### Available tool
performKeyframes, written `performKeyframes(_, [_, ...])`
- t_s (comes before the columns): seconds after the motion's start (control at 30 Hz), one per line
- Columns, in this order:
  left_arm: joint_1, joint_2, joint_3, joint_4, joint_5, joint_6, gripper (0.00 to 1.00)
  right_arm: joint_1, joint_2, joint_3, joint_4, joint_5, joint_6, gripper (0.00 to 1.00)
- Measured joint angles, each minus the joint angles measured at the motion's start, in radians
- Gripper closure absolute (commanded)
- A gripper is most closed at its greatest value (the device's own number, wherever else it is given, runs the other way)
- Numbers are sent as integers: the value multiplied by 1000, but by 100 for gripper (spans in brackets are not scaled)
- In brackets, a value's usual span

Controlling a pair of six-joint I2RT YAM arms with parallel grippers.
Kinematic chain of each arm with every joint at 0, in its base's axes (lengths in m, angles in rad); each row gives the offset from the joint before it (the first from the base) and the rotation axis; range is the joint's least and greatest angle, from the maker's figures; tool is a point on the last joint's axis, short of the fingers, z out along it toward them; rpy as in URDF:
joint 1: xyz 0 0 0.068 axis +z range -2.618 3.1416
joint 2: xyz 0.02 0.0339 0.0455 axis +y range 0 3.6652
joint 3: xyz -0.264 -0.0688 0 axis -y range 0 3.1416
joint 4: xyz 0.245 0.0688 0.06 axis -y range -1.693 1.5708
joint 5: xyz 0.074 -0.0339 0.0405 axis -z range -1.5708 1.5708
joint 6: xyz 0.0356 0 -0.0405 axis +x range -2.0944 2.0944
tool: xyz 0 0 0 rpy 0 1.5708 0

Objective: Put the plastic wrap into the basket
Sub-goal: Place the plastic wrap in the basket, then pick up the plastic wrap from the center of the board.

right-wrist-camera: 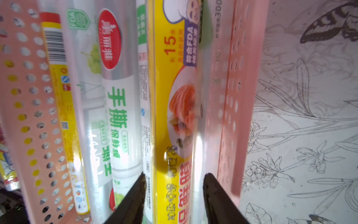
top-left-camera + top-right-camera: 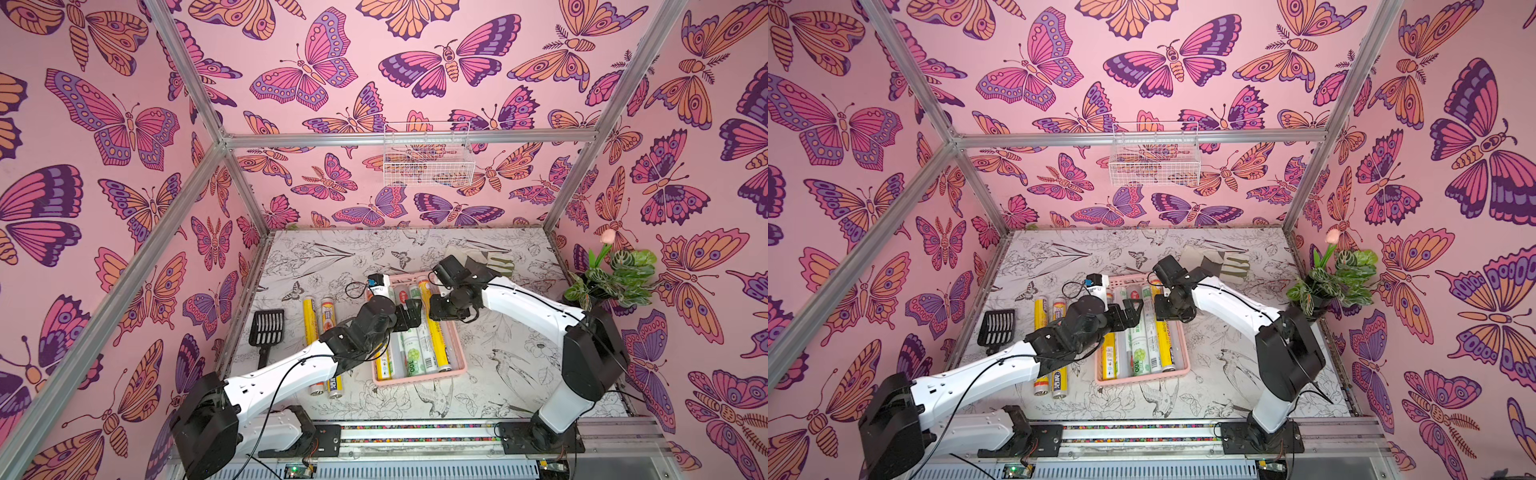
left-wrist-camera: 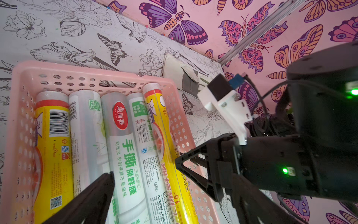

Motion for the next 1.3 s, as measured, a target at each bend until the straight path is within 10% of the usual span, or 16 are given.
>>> performKeyframes(0.67, [202, -162, -35, -136, -11, 137, 0, 0, -481, -343, 406, 143, 65, 47])
performKeyframes(1.07, [414, -288, -132, -227, 79, 105, 0, 40, -364, -319, 515, -5, 61, 47])
performKeyframes(1.3, [480, -454, -229, -318, 87, 56, 18, 110, -209, -189, 508, -57, 60, 48])
